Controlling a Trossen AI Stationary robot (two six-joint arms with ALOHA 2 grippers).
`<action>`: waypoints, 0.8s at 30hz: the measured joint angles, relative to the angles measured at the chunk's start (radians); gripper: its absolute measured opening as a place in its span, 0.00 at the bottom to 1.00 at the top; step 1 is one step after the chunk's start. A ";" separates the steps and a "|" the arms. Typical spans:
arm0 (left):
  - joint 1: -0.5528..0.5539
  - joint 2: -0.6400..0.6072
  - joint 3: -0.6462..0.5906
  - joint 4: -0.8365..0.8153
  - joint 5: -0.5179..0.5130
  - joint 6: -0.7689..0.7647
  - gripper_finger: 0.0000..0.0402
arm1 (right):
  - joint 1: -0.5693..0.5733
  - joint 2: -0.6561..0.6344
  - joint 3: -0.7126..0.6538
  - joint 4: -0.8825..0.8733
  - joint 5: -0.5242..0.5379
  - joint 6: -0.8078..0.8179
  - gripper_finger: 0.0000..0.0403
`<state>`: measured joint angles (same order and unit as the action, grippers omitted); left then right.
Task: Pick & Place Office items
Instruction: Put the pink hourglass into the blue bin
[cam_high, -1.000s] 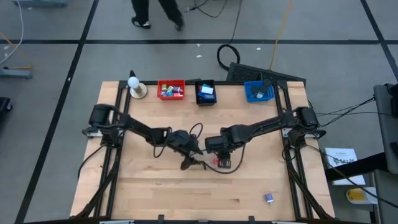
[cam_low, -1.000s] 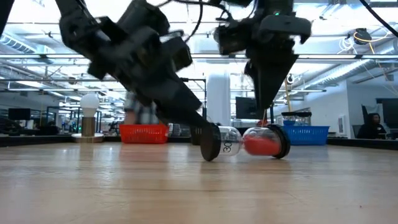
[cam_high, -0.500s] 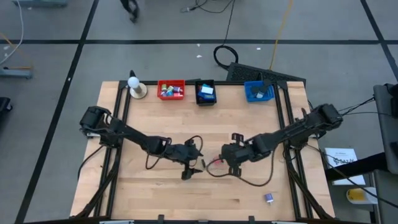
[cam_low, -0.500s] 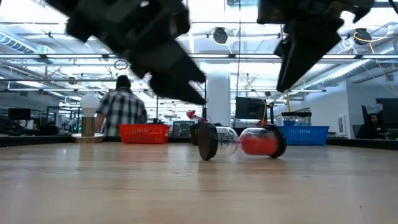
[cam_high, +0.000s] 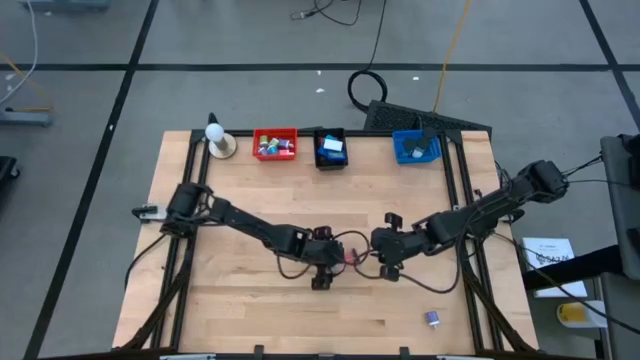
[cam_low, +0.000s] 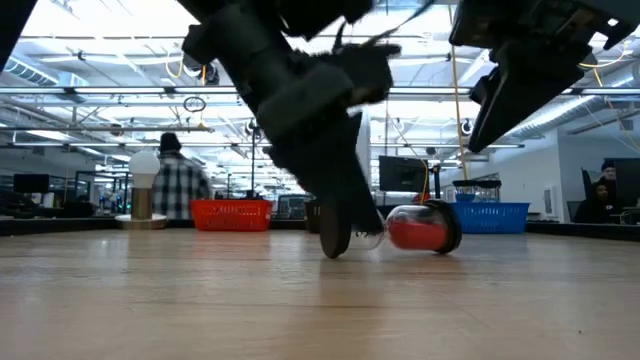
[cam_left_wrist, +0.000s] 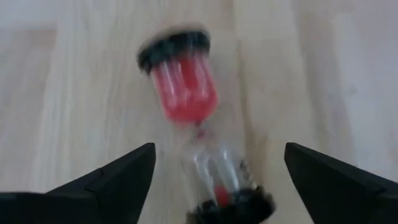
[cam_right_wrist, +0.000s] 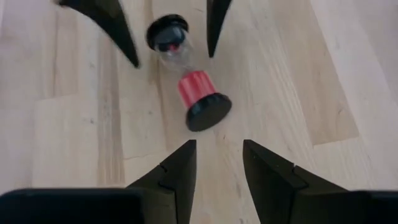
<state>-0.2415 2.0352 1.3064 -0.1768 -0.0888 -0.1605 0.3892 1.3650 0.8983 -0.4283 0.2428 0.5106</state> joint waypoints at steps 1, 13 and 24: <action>0.002 0.013 0.011 -0.022 -0.002 0.001 0.88 | 0.003 -0.002 0.000 0.005 0.003 -0.004 0.31; 0.006 0.025 0.016 -0.060 -0.067 0.027 0.42 | 0.026 -0.016 -0.002 0.012 0.048 -0.025 0.31; -0.014 -0.159 -0.368 0.565 -0.045 0.074 0.42 | 0.074 -0.034 -0.001 0.001 0.203 -0.019 0.31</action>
<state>-0.2558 1.8767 0.9379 0.3883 -0.1339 -0.0868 0.4633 1.3307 0.8974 -0.4272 0.4456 0.4912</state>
